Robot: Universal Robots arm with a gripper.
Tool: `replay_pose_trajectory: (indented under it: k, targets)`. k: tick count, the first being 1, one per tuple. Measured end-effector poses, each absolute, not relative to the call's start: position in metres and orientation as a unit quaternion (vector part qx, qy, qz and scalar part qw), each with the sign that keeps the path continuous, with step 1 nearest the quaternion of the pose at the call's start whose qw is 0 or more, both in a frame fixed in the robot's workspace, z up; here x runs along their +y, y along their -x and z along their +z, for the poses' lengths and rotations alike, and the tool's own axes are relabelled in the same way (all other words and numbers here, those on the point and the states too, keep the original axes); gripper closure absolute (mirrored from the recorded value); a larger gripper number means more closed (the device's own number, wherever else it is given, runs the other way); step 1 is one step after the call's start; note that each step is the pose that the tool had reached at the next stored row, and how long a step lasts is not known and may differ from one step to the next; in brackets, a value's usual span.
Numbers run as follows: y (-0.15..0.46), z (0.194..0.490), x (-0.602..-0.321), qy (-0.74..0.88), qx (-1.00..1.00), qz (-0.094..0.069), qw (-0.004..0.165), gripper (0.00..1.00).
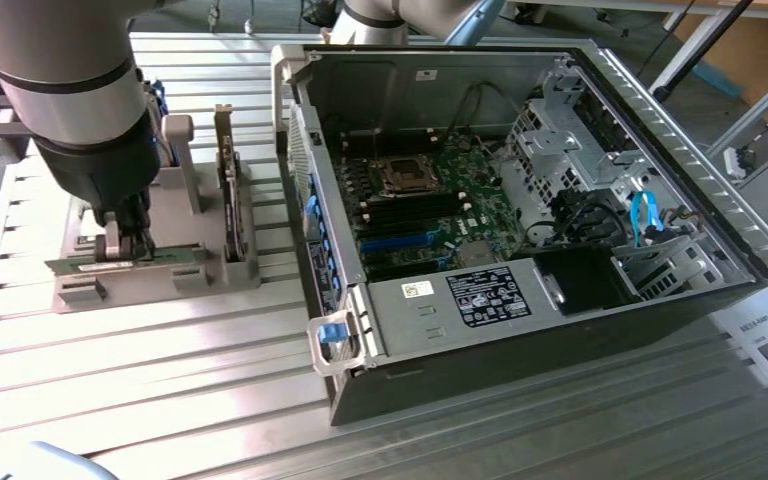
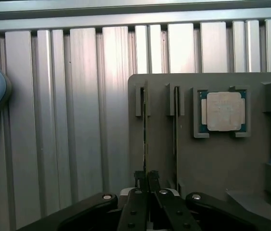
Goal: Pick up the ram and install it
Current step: 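Pick up the ram and move it above insertion slot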
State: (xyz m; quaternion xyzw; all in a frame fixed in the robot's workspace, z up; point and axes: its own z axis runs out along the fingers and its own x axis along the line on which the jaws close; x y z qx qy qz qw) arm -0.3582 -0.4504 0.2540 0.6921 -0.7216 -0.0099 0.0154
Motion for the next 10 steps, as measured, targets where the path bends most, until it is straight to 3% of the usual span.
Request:
replay_pose_trajectory:
  k: [10]
  targets:
    - [0.3582, 0.2647, -0.4503, -0.692, -0.722, -0.01, 0.015, 0.88]
